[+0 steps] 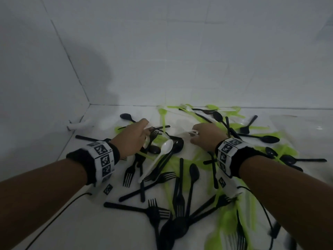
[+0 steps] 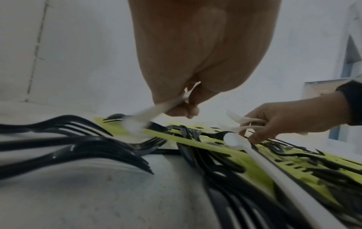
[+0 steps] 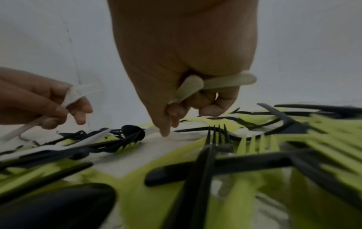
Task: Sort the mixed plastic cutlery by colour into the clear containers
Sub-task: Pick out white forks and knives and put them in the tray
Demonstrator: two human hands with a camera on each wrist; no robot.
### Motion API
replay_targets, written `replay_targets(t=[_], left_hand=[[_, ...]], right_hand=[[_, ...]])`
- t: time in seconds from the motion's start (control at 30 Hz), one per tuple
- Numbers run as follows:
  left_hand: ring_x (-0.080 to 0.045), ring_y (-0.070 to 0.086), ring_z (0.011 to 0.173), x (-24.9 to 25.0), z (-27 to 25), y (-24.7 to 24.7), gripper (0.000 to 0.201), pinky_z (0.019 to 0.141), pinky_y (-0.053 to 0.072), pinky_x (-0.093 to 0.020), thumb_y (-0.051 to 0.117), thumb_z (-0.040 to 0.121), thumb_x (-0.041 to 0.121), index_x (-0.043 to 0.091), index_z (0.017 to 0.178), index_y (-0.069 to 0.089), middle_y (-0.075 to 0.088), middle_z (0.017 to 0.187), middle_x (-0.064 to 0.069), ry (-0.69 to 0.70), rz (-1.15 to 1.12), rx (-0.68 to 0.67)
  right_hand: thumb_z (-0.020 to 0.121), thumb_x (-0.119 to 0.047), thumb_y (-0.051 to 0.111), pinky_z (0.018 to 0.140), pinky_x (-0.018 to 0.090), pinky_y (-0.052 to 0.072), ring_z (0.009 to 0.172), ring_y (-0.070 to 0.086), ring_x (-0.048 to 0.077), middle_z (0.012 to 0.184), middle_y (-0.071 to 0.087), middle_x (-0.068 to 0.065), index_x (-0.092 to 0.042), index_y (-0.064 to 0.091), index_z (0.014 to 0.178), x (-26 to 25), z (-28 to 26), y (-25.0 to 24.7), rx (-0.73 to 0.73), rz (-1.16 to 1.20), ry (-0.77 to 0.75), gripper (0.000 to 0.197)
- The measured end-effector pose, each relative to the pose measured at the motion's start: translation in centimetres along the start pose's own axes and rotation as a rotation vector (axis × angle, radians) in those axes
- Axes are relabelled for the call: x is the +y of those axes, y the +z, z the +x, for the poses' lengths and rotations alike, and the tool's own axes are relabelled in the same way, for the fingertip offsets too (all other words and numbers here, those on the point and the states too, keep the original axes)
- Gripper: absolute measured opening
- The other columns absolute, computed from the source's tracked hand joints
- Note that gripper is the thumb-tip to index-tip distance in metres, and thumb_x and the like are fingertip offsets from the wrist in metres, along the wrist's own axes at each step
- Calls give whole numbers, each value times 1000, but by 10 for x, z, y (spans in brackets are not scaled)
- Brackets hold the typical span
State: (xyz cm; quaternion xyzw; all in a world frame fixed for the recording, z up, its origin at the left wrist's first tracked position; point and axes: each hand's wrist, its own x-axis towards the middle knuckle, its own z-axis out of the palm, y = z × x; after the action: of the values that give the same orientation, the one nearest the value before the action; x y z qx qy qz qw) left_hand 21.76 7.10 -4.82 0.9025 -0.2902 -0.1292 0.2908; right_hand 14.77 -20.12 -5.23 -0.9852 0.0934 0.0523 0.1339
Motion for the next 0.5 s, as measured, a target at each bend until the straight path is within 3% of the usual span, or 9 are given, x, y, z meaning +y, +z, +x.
replay_targets(t=[0.1, 0.23, 0.33, 0.4, 0.5], left_hand=[[-10, 60, 70, 3, 5, 1, 17, 56, 41, -18, 43, 106, 17, 10, 94, 52, 67, 88, 6, -11, -26, 52], [-19, 60, 64, 9, 11, 11, 27, 59, 47, -36, 51, 105, 33, 18, 83, 54, 63, 71, 0, 12, -4, 149], [-17, 59, 62, 15, 16, 18, 23, 59, 47, -35, 53, 104, 34, 23, 84, 56, 62, 69, 2, -10, -11, 179], [-13, 57, 59, 20, 20, 19, 23, 57, 44, -32, 54, 103, 34, 24, 83, 56, 61, 68, 4, -21, -16, 203], [-7, 57, 56, 31, 28, 20, 17, 54, 40, -26, 57, 101, 38, 25, 91, 62, 64, 73, 6, -53, 11, 175]], right_hand=[[96, -31, 55, 67, 31, 46, 89, 64, 27, 93, 67, 4, -16, 65, 89, 5, 12, 5, -2, -55, -31, 20], [102, -29, 46, 57, 30, 34, 80, 58, 26, 84, 61, 5, -7, 62, 87, 12, 21, 2, -3, 27, -105, 31], [103, -33, 47, 66, 34, 35, 80, 55, 24, 80, 55, 1, -10, 55, 84, 14, 29, -4, 92, 242, -71, 31], [104, -36, 46, 71, 36, 39, 82, 54, 21, 86, 57, 1, -8, 55, 92, 11, 31, -12, 113, 438, -14, 32], [104, -37, 43, 70, 36, 38, 75, 46, 18, 85, 49, 0, -9, 50, 93, 5, 32, -25, 137, 721, 65, 31]])
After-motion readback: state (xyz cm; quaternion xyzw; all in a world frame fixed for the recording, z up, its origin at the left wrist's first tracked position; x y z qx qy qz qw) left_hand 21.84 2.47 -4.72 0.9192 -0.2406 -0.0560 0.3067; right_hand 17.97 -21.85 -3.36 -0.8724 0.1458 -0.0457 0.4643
